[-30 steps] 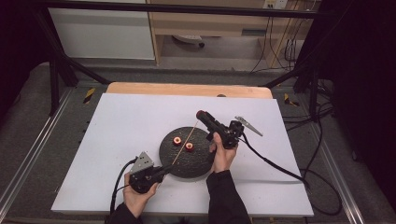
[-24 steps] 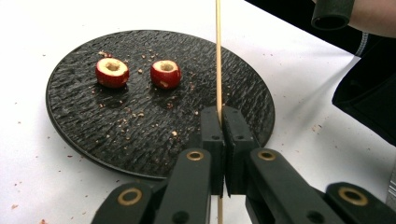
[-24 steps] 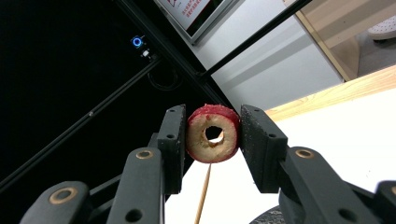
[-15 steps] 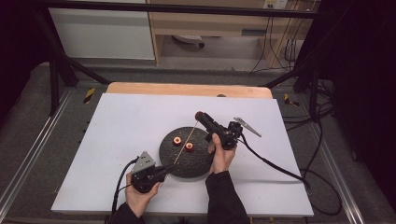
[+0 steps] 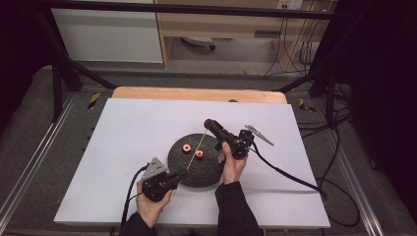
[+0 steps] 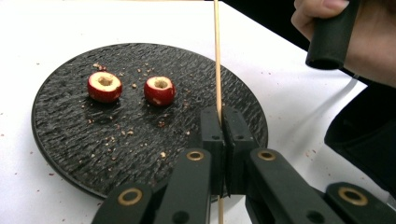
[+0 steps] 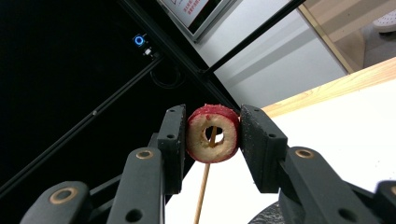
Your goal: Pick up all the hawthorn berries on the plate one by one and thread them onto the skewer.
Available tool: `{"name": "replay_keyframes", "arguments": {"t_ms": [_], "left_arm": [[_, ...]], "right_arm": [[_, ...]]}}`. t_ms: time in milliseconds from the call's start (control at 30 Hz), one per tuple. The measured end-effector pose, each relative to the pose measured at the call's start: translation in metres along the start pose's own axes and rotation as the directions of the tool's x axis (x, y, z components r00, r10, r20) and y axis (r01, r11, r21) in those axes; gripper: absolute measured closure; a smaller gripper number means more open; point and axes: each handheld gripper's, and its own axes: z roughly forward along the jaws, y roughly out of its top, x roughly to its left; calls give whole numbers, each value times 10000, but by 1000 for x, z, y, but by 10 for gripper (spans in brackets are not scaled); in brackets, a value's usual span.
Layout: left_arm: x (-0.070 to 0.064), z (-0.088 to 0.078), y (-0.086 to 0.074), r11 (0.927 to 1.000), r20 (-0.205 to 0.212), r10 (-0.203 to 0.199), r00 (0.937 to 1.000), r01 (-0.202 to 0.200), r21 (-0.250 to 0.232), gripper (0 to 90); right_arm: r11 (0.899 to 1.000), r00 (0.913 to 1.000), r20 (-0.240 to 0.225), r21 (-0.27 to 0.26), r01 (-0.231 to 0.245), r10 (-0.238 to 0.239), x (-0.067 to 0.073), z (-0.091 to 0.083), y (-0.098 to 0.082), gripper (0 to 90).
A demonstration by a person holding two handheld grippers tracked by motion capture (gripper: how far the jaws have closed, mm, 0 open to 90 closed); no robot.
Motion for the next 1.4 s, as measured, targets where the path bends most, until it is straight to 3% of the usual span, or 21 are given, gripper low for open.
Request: {"name": "replay_keyframes", "arguments": {"t_ms": [1400], "left_arm": [[1, 18, 37, 9999, 106, 10, 9999, -9, -101, 884]], "right_arm": [[9976, 9993, -182, 609, 329, -318, 7, -10, -17, 629]]}}
